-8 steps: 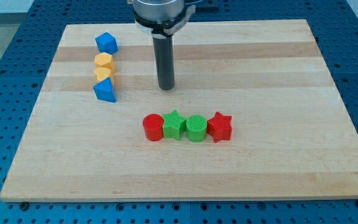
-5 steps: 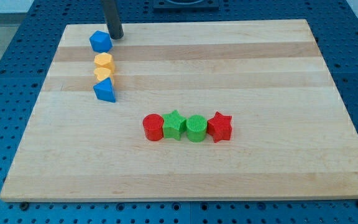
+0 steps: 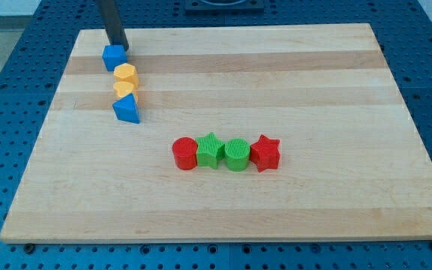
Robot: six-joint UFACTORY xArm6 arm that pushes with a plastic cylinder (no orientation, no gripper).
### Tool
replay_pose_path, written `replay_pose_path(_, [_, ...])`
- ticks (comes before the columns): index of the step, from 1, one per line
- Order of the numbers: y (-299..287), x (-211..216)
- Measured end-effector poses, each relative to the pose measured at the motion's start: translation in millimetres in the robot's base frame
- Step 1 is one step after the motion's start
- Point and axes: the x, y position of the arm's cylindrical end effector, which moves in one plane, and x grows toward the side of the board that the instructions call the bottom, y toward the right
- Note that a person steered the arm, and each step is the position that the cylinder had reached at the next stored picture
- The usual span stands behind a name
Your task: Move the arm to the top of the red star
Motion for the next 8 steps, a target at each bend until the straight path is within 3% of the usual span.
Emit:
replay_pose_path(1, [1.5,50.2])
replay_pose_path(4, [-2.6,72.1])
replay_pose_path(6, [30.3,1.7])
replay_pose_path(7, [91.5,62.5])
replay_pose_path(8, [151.6,152.6])
